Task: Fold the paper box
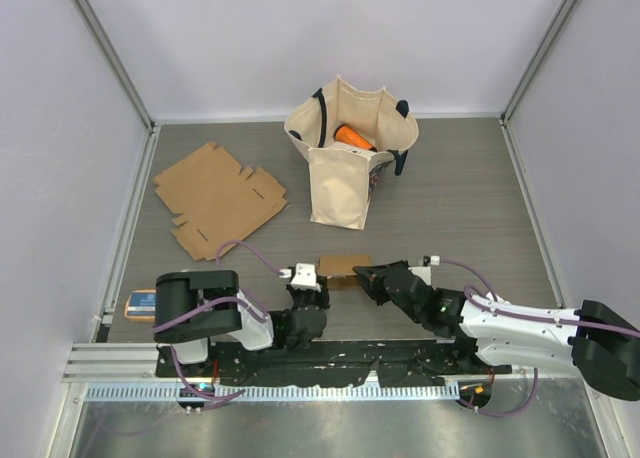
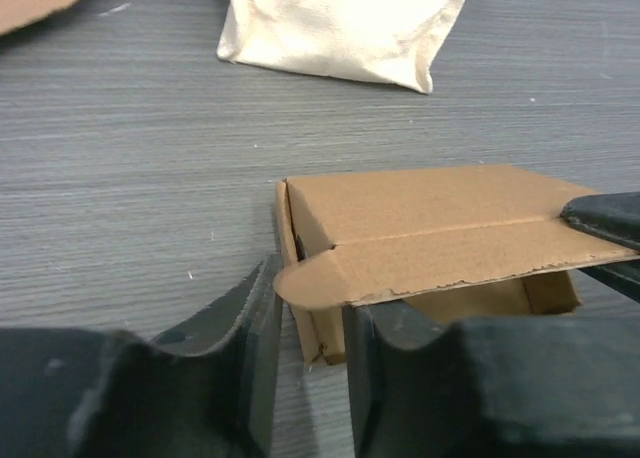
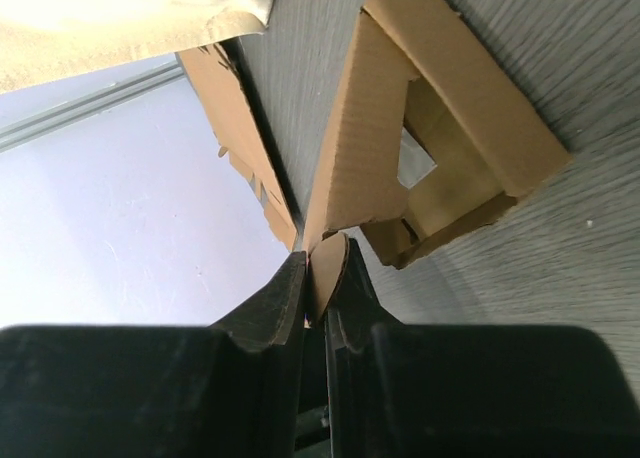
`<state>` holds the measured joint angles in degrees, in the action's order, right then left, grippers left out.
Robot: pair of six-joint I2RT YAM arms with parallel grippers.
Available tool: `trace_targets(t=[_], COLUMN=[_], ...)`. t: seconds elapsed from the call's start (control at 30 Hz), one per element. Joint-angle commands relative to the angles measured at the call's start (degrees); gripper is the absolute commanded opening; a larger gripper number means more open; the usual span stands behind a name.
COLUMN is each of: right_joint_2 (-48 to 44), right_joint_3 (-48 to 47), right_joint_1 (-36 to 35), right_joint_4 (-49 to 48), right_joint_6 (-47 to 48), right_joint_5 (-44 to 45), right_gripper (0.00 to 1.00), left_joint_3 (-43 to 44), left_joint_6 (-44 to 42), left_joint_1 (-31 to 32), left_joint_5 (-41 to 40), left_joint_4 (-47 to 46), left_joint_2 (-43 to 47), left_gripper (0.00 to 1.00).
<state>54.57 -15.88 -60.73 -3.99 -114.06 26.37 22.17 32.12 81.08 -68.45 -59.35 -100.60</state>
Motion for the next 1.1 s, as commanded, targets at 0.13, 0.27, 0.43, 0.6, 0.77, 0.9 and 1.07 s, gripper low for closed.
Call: trace_targets(t=[0.13, 0.27, 0.43, 0.6, 0.77, 0.9, 1.07], right_joint_2=[-0.8, 0.1, 0.4, 0.5, 0.0, -0.9, -3.4], right_joint_3=[3.3, 3.8, 4.1, 3.7, 4.1, 3.9, 3.6], right_joint_1=[0.3, 0.3, 0.5, 0.5, 0.5, 0.5, 0.5], right_joint_4=[-2.9, -3.7, -3.9, -3.8, -3.3, -1.6, 1.9], right_joint_6=[-7.8, -7.8, -7.2, -4.8, -2.1, 2.3, 10.1], right_joint_5=[0.6, 0.5, 0.6, 0.6, 0.3, -0.5, -2.0], right_gripper=[0.17, 0.17, 0.17, 0.22, 0.29, 0.33, 0.47], left_joint_3=[-6.8, -4.9, -5.6, 0.0, 4.1, 4.3, 11.3], left_joint_6=[6.8, 21.7, 22.6, 27.6, 27.9, 25.6, 21.8], left_joint_1=[3.6, 4.4, 4.7, 3.0, -10.2, -16.7, -17.2], left_joint_5=[9.2, 16.3, 26.5, 24.3, 36.3, 46.7, 52.2], left_joint_4=[2.7, 36.2, 49.9, 69.0, 65.8, 52.7, 47.4], left_joint_2=[15.6, 30.3, 45.1, 58.2, 56.2, 47.5, 36.1], left_gripper=[0.54, 0.56, 0.52, 0.5, 0.33, 0.29, 0.34])
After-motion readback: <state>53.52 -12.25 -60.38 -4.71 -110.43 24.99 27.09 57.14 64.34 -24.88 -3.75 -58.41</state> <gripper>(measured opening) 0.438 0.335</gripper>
